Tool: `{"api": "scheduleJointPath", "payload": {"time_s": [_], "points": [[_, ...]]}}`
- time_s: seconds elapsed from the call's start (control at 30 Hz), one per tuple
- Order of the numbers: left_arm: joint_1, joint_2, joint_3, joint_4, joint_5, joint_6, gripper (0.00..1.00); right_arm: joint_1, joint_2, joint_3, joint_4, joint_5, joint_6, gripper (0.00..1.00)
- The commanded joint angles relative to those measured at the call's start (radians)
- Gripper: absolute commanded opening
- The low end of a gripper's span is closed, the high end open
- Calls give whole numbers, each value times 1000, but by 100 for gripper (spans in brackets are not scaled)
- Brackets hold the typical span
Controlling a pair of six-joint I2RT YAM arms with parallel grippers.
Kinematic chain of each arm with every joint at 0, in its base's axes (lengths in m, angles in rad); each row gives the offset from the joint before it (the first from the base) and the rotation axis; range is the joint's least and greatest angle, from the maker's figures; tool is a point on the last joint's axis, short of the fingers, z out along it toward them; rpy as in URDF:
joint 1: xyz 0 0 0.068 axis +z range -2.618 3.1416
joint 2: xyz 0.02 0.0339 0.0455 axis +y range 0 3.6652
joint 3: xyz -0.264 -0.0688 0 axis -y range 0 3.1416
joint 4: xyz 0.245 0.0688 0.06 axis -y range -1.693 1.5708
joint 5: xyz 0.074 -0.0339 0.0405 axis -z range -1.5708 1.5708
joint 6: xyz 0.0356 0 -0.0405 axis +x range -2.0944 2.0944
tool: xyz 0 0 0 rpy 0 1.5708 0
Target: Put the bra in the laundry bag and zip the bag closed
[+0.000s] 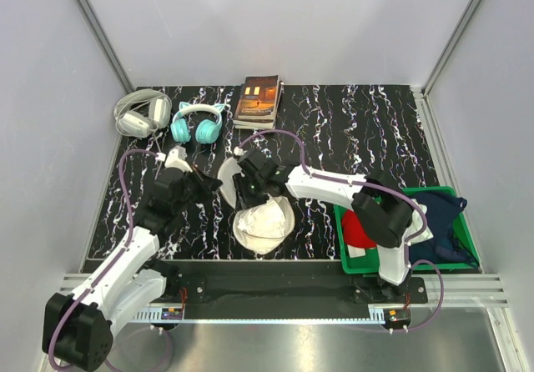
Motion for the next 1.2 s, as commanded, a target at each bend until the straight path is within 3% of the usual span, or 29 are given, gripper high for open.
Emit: {"api": "scheduleJointPath", "payload": {"time_s": [0.0,0.27,0.63,0.83,0.93,1.03,1.17], "points": [[-4,-43,36,17,18,48,0,25,-90,-39,-63,27,18,40],[-7,-113,34,43,93,95,0,62,-137,-103,-75,45,42,40],[-20,-291,-30,119,170,114,0,63,-192,-109,-74,201,64,40],[-27,-307,-49,118,191,105,0,63,-319,-123,-66,252,90,54],[-30,-308,-50,116,193,105,0,63,-379,-149,-67,232,109,56],[-32,-319,-43,112,191,102,0,62,-431,-212,-60,195,143,54],[-36,-334,-24,104,204,82,0,75,-476,-328,37,157,162,40]]}}
